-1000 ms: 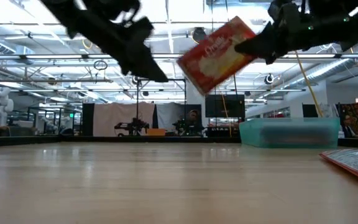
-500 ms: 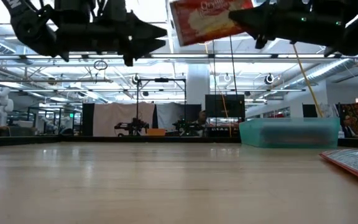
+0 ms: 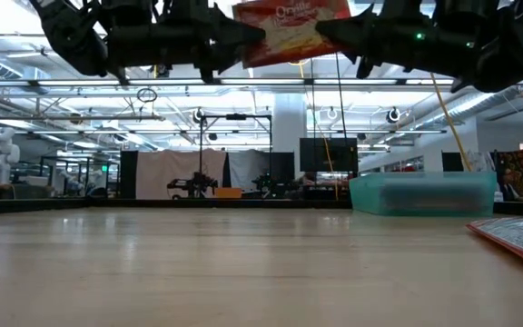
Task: Sort popcorn bags into baskets
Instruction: Put the top red popcorn bag into the green bin
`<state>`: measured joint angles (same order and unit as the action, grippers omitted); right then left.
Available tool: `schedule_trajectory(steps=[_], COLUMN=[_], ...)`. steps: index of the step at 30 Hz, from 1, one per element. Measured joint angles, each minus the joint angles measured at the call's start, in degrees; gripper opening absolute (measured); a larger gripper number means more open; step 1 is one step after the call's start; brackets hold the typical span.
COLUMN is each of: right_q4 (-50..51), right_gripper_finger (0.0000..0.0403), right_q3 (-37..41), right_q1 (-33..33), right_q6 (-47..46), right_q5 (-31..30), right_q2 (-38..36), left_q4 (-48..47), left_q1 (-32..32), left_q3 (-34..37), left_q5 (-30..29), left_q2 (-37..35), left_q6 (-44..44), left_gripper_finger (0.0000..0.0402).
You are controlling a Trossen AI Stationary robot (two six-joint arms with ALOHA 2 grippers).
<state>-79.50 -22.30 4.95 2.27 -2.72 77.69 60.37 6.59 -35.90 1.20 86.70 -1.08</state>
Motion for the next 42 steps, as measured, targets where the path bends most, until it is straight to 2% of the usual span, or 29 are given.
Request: schedule_trajectory(steps=[8,11,14,17,21,25,28,31,34,39,42], right_q4=[2.52,8.50,18.49,29.58,44.07,52.63,52.50,53.07,53.86,53.63,53.40], right_gripper_finger=[0.0035,0.0057,0.0083,0.0111,0.0142,0.0154,0.0146,0.0118,0.0079,0.0012,0.0008], right_q3=[-0.60,-0.60,-0.58,-0.58,-1.62,-3.74,-4.14,-4.14,-4.12,-4.12,-4.12], right_q1=[-0.02,-0.14,-0.17,0.25,1.31,2.17,2.89,4.03,4.14,4.09,4.09], right_q6=[-3.18,-4.86,-9.41,-14.64,-15.25,-13.13,-10.65,-12.00,-12.52,-13.43,-13.43], right_q5=[-0.70,-3.43,-3.40,-3.13,-3.13,-3.02,-1.13,0.15,1.27,1.62,2.94], right_q2=[0.72,-1.60,-5.68,-11.33,-19.83,-25.54,-26.76,-26.14,-24.23,-22.89,-23.71], left_q4=[-0.67,-0.83,-2.12,-5.56,-6.54,-7.70,-8.06,-7.67,-7.41,-6.93,-5.94], left_q1=[0.95,1.66,2.71,4.55,6.47,6.71,6.27,5.51,4.86,4.17,4.17], left_q3=[-0.09,-0.07,-0.07,-0.07,-0.07,-0.07,-0.07,-0.07,-0.07,-0.07,-0.05], left_q5=[2.20,2.32,3.81,6.93,12.55,13.81,13.78,13.78,13.33,9.33,9.19], left_q2=[-0.46,-0.48,-0.54,-0.57,-0.57,-0.57,-0.57,0.05,0.28,0.32,0.35], left_q6=[2.22,3.61,5.70,9.20,11.62,11.80,11.85,12.00,12.15,11.66,10.39], left_gripper_finger=[0.0022,0.0024,0.0040,0.0035,0.0018,0.0019,0.0037,0.0049,0.0041,0.0018,0.0018])
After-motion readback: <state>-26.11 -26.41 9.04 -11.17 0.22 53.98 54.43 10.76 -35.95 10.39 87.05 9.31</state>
